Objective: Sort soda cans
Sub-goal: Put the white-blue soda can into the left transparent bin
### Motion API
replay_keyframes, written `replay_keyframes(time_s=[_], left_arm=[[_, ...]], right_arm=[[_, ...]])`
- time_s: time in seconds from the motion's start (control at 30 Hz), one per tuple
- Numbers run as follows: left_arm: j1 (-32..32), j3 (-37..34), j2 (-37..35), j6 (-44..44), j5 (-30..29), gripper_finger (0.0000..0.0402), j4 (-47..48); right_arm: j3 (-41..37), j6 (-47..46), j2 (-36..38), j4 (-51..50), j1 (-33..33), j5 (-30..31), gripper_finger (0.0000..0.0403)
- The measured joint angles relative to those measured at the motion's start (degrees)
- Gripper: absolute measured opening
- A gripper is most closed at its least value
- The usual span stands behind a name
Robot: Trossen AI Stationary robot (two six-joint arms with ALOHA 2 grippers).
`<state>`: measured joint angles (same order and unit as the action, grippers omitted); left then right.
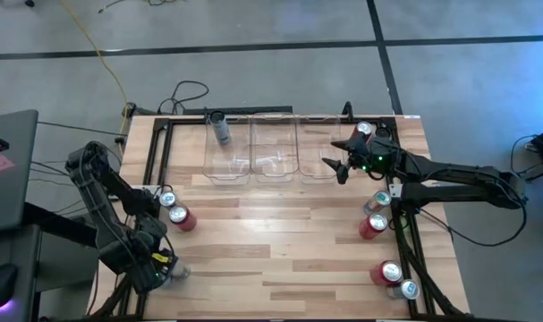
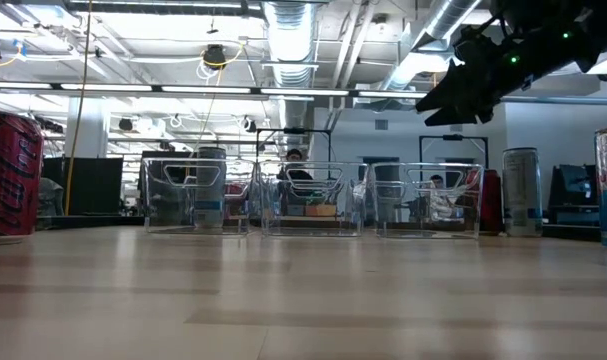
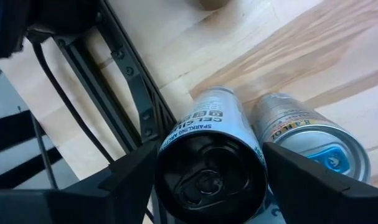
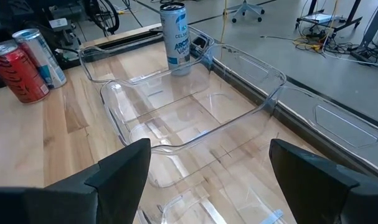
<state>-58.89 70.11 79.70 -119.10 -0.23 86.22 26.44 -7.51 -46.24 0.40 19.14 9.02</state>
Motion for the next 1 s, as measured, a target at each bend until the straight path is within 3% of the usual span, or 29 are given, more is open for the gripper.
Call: replay_keyframes(time_s=[0.43, 1.0], left_arm=[[3.0, -0.1, 0.1, 4.9, 0.0, 0.0259, 3.6], [19.9, -0.1, 0.1, 25.8, -0.4, 0.0257, 3.8]], right_arm=[[0.0, 0.0, 0.0, 0.0, 0.0, 0.0, 0.0350], [0.0, -0.1, 0.0, 0.1, 0.0, 0.0, 0.0350]])
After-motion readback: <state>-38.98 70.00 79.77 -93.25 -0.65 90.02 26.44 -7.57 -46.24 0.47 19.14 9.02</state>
